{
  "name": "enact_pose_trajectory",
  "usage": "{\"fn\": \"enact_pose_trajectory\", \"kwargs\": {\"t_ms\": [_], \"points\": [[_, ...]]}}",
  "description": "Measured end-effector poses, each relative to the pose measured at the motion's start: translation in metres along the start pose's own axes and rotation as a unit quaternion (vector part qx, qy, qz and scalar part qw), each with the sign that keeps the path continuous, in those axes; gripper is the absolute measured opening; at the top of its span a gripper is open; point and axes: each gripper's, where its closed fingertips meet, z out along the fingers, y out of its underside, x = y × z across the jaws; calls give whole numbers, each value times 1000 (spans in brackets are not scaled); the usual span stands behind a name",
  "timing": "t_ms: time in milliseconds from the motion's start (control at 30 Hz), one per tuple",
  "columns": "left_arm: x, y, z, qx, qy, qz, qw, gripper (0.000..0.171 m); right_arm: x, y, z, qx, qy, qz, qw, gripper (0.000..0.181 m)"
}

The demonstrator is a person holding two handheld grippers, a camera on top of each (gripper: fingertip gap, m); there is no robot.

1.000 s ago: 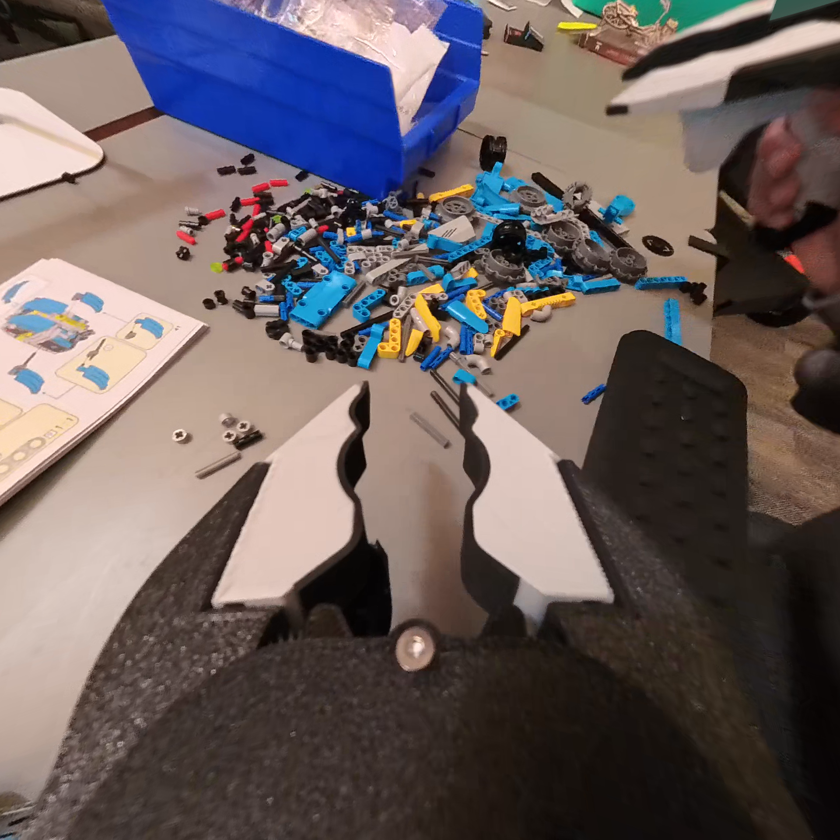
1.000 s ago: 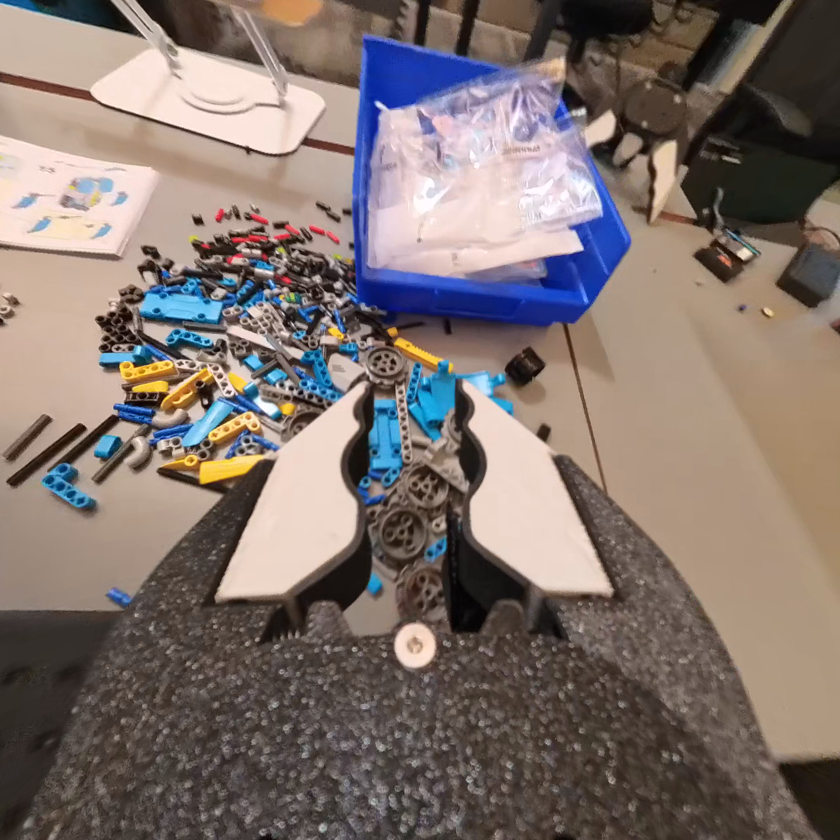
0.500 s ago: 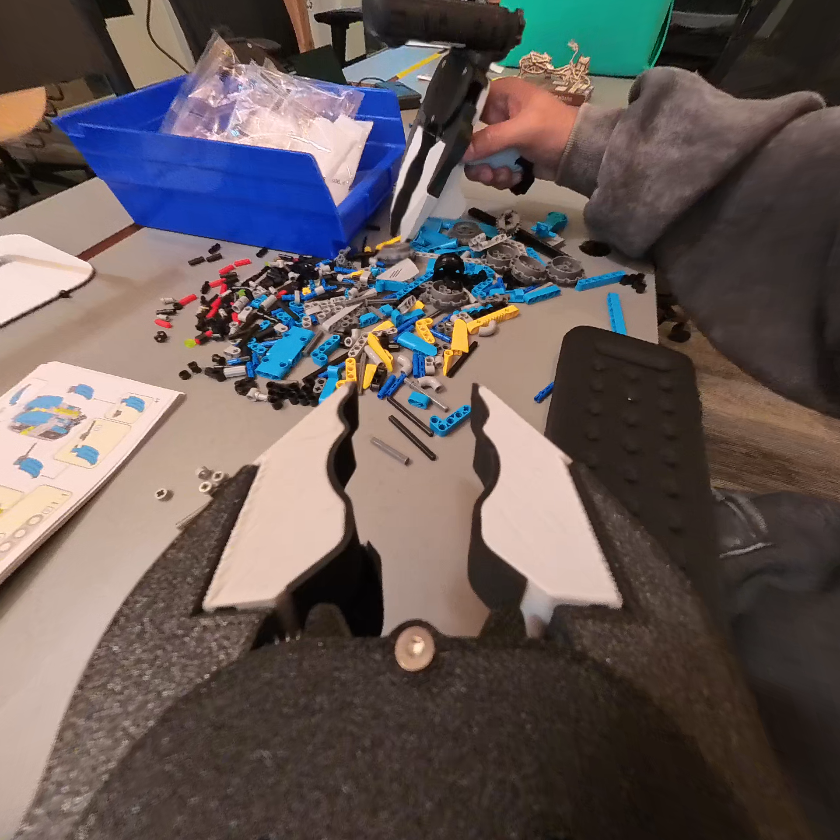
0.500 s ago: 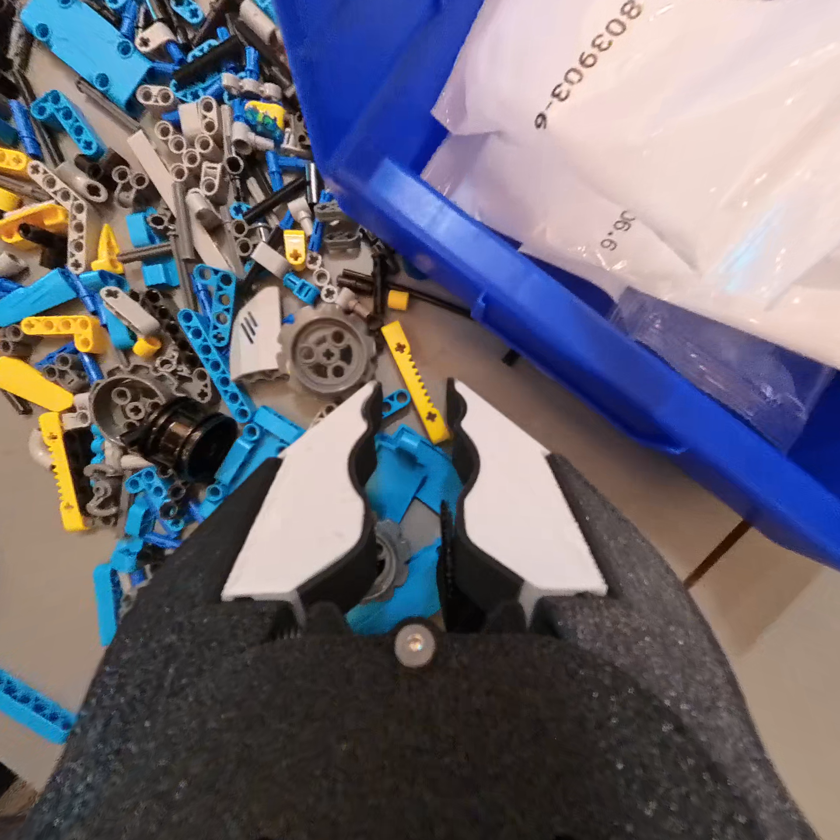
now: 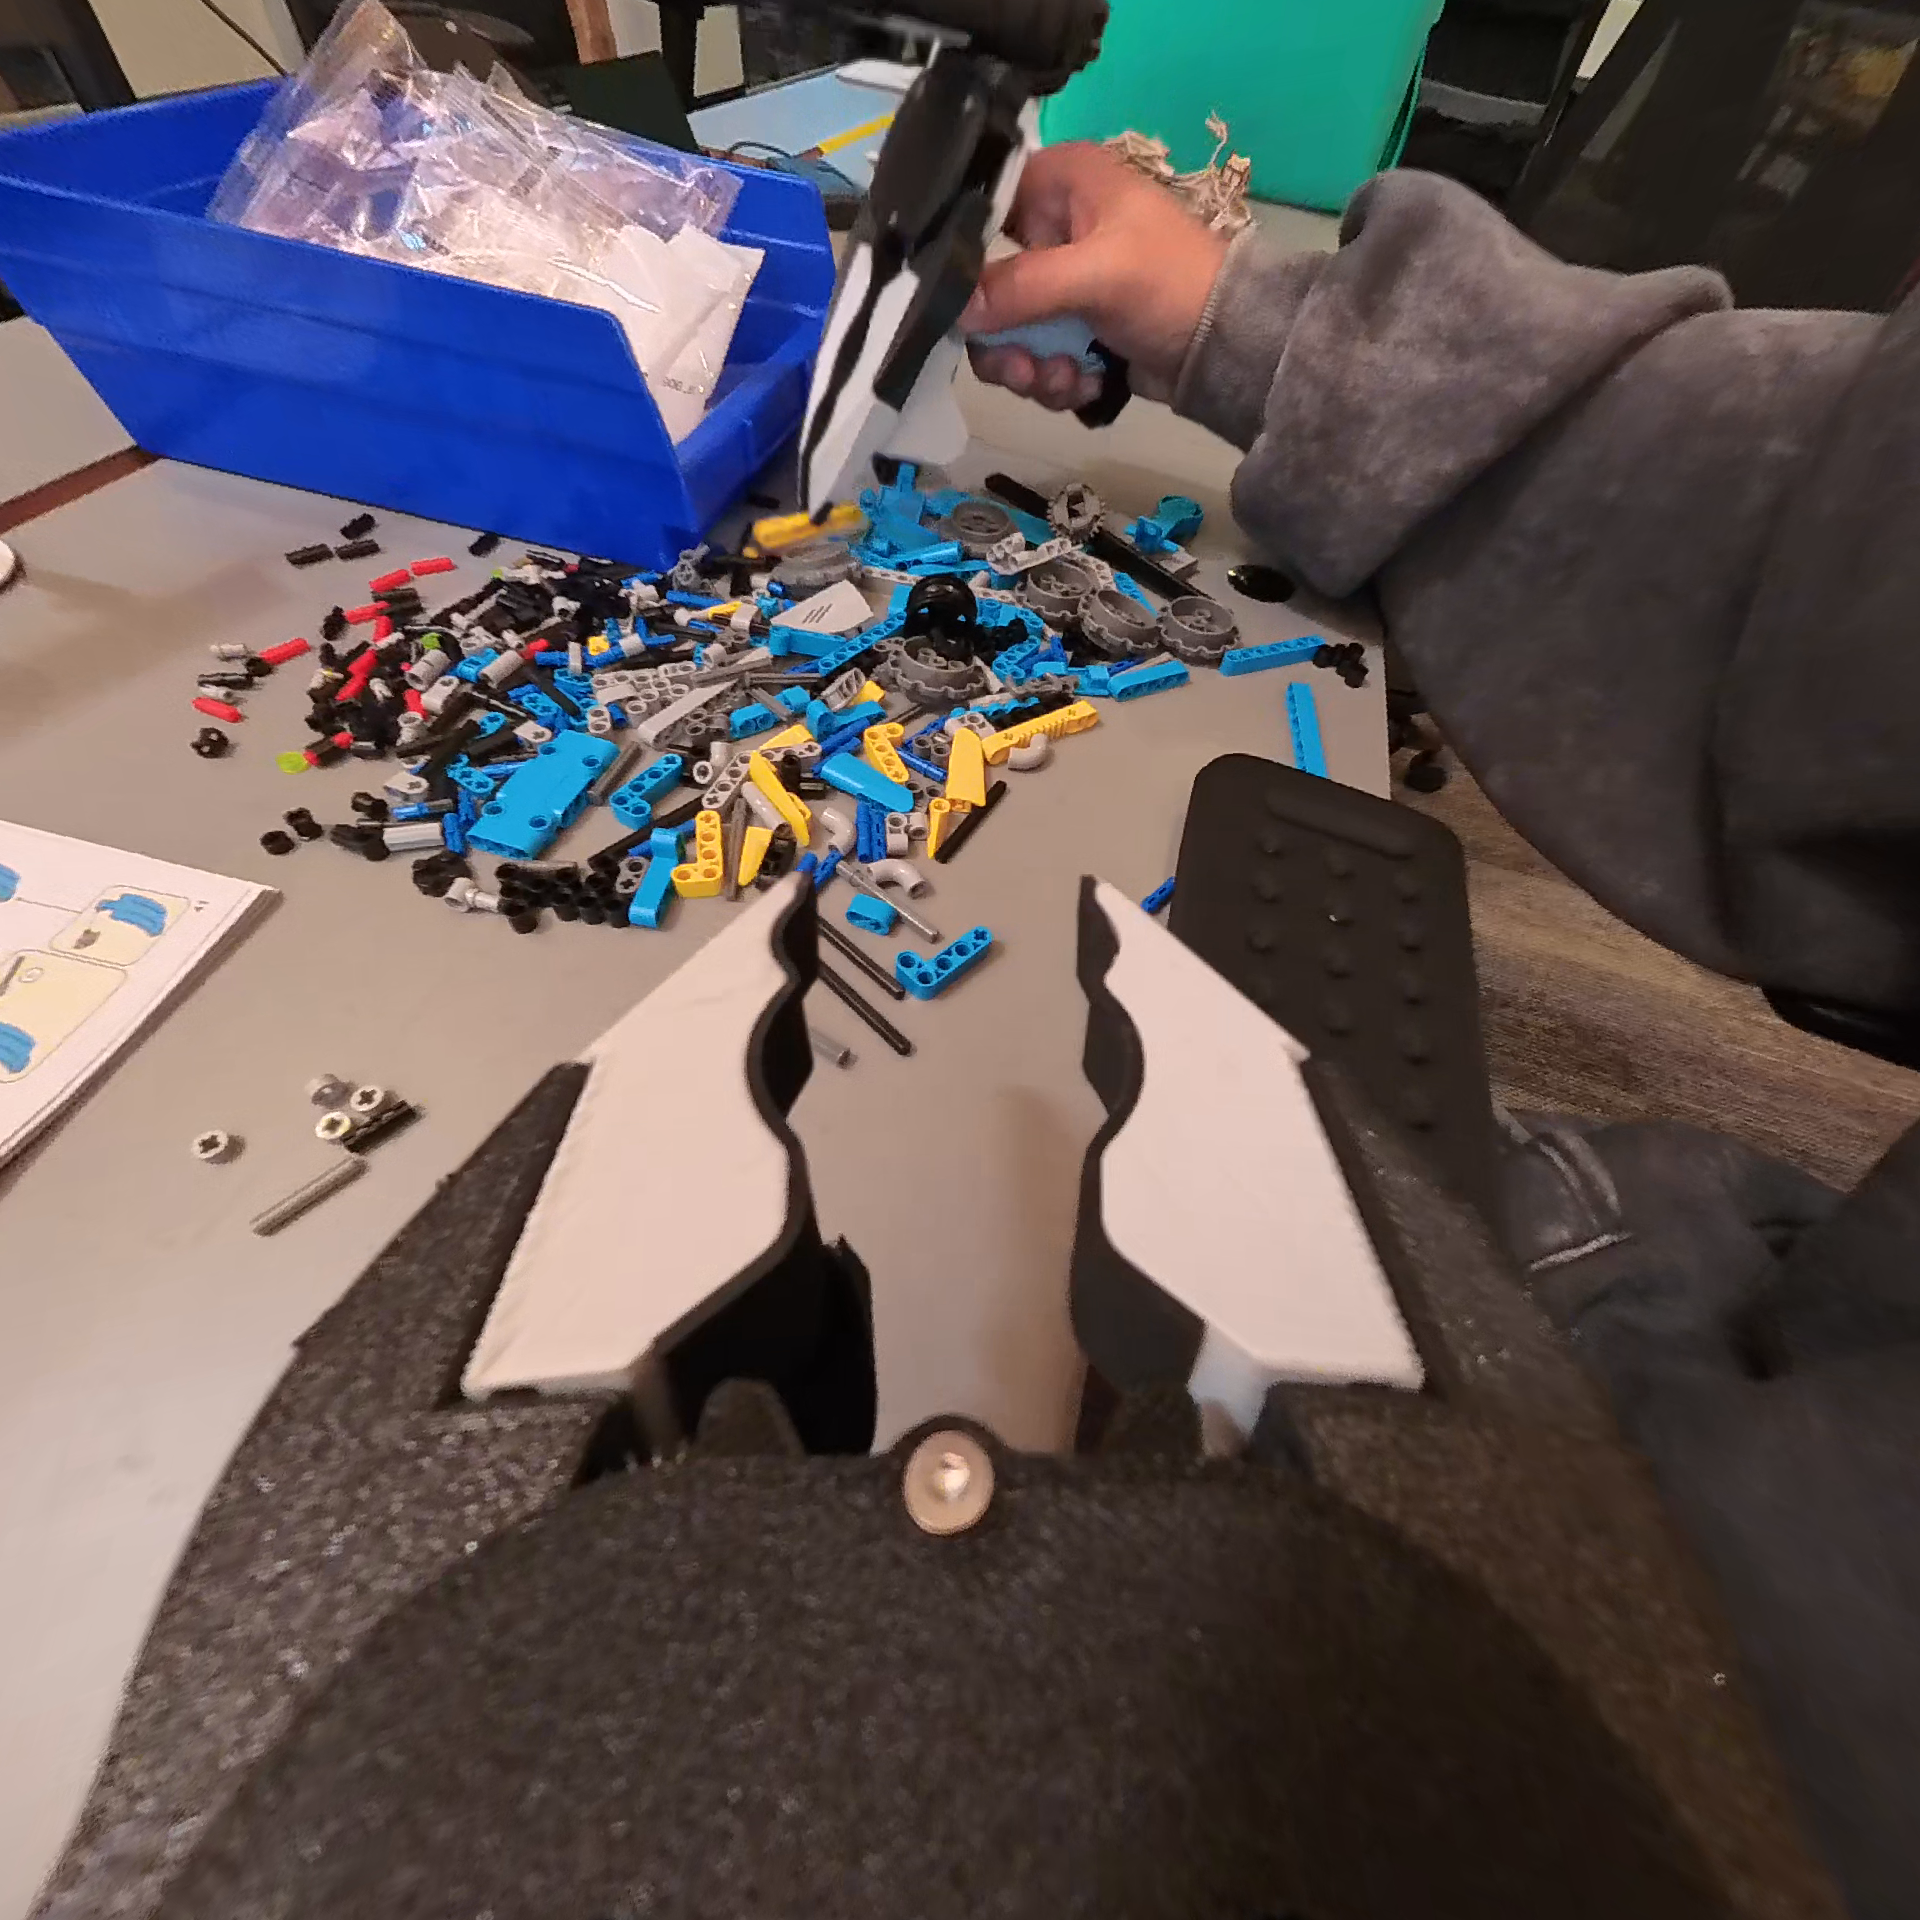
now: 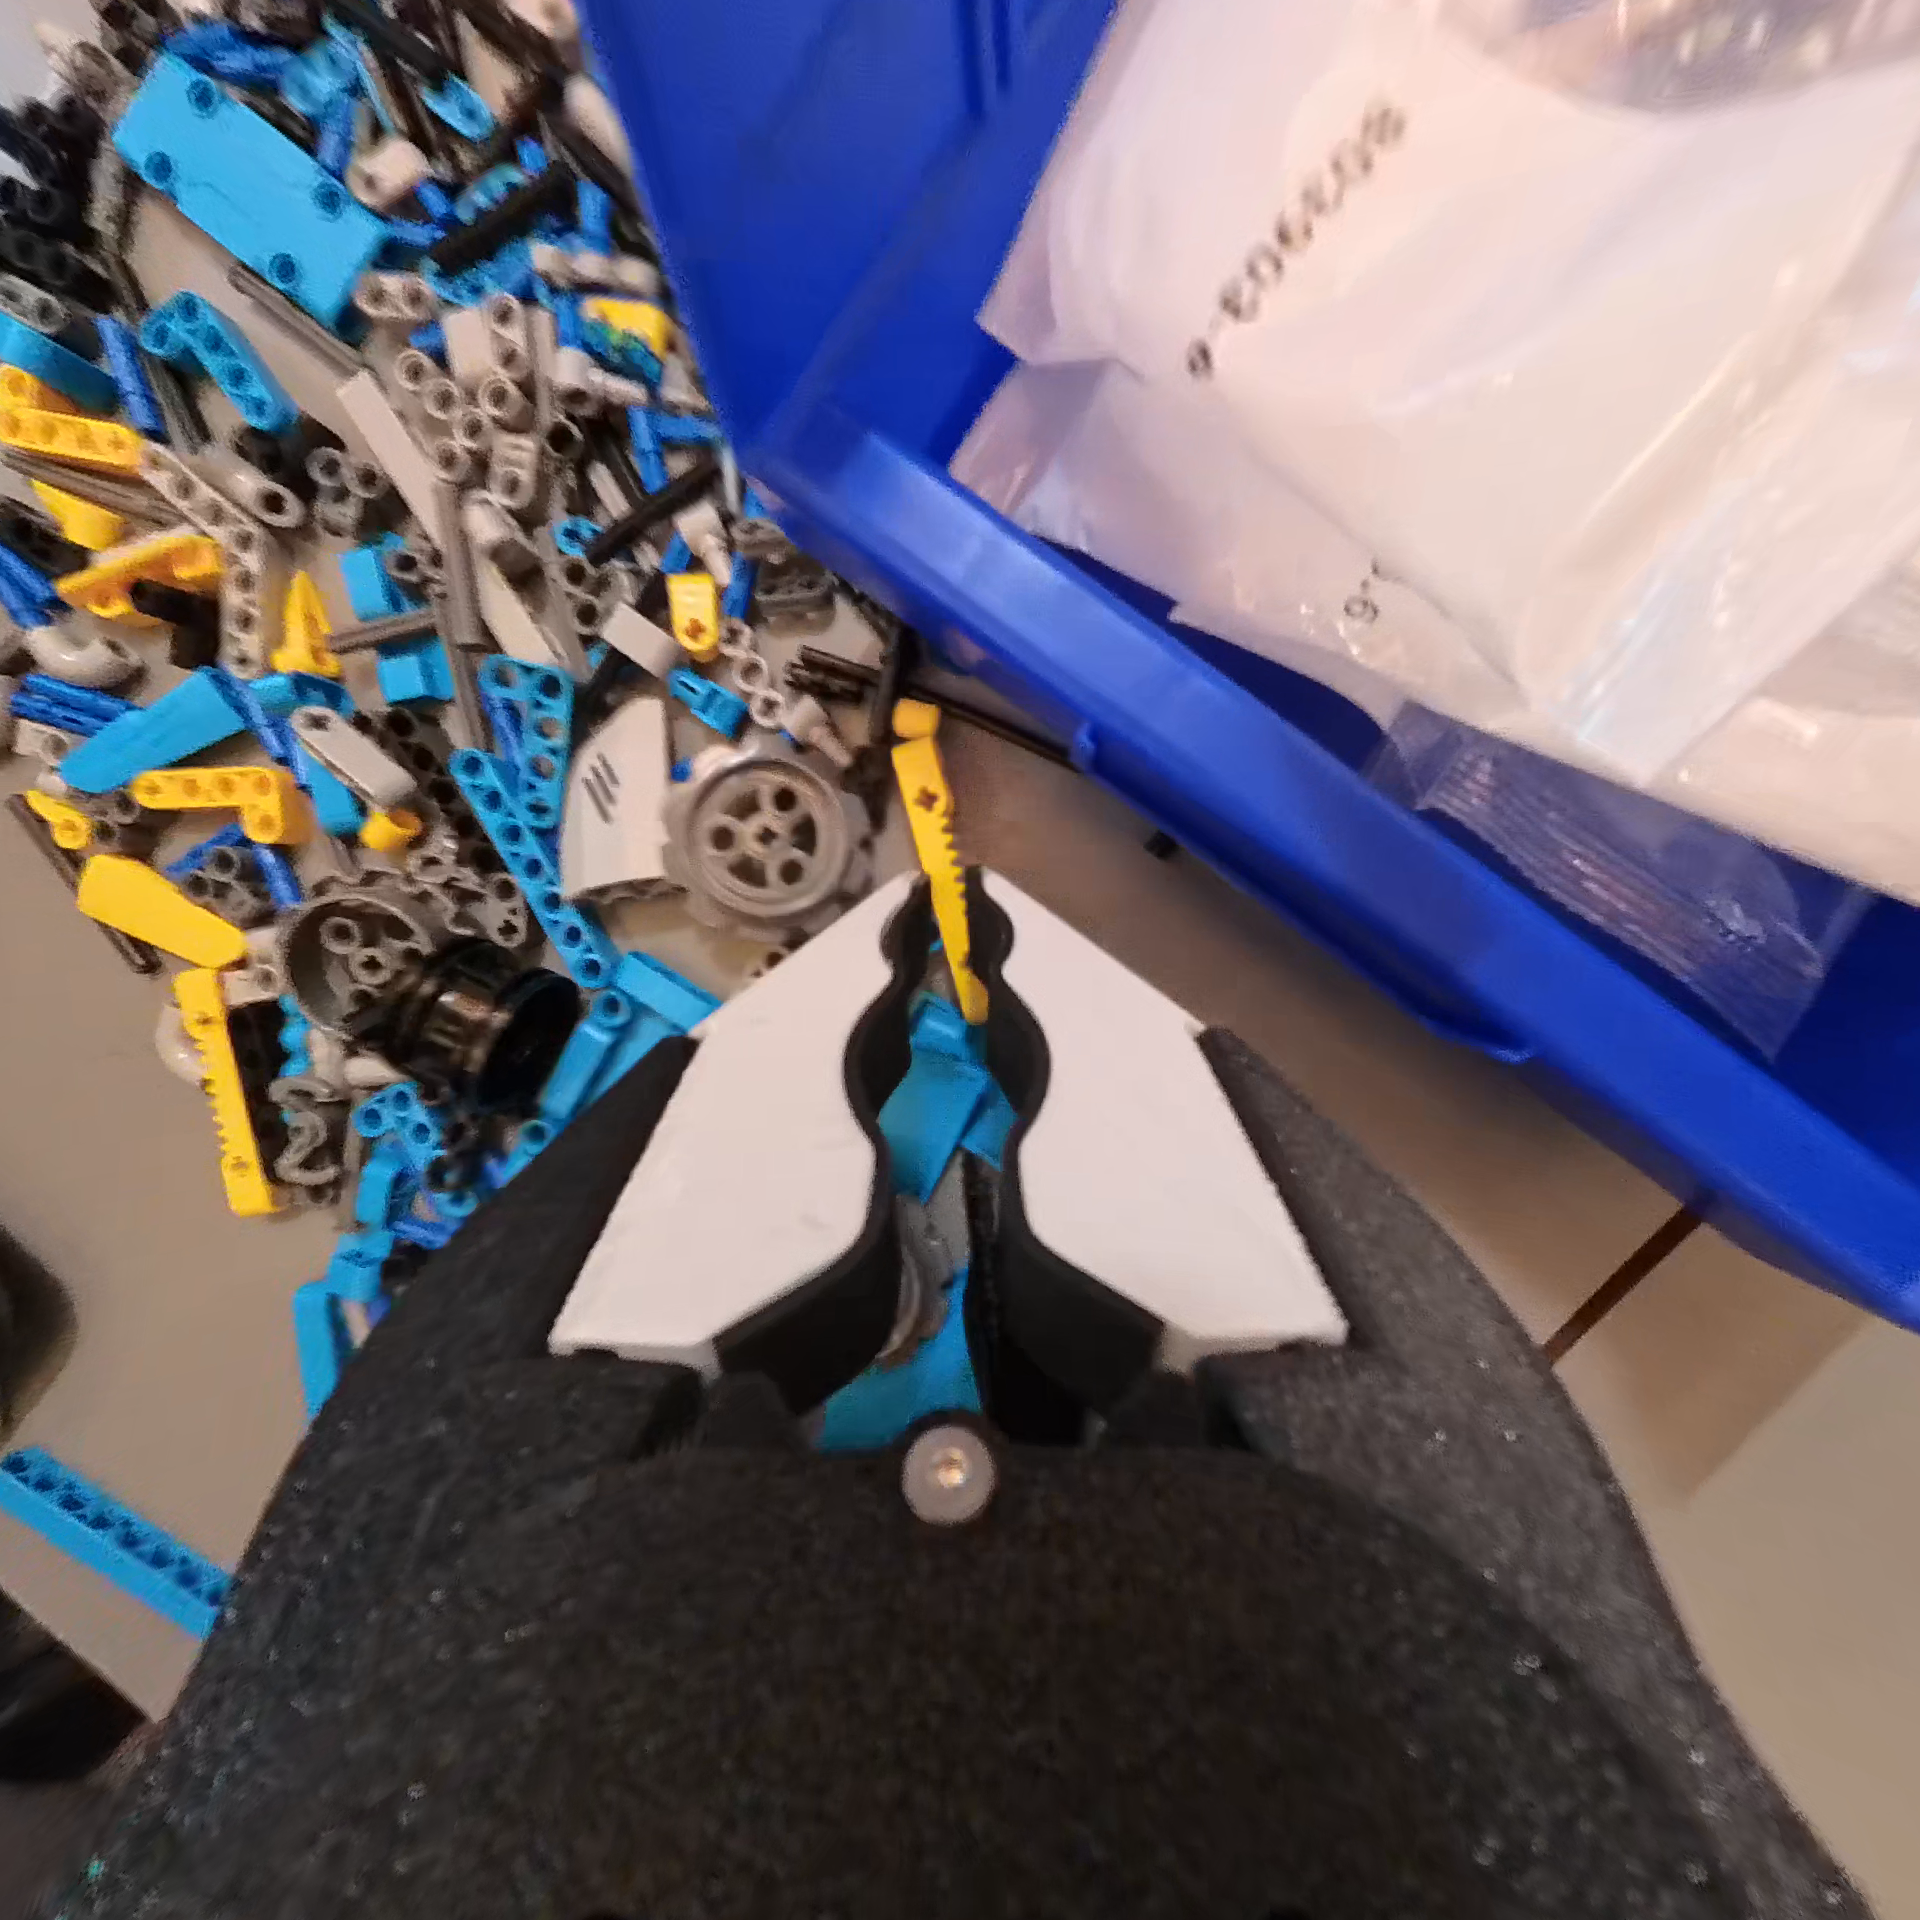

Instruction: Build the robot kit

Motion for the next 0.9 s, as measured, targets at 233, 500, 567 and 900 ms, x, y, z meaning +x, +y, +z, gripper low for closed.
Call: {"fn": "enact_pose_trajectory", "kwargs": {"t_ms": [233, 500, 567, 900], "points": [[-31, -6, -17, 24, -28, -84, 996, 50, -89, -66, -56, 70, 51, -119, 989, 6], [-110, 16, -80, 44, -202, -165, 964, 51, -258, -131, 9, 33, -21, -156, 987, 6], [-115, 17, -90, 55, -208, -177, 960, 51, -273, -134, 43, -3, -16, -163, 986, 6], [-116, -1, -119, 136, -188, -196, 953, 50, -337, -140, 114, 5, -104, -105, 989, 6]]}}
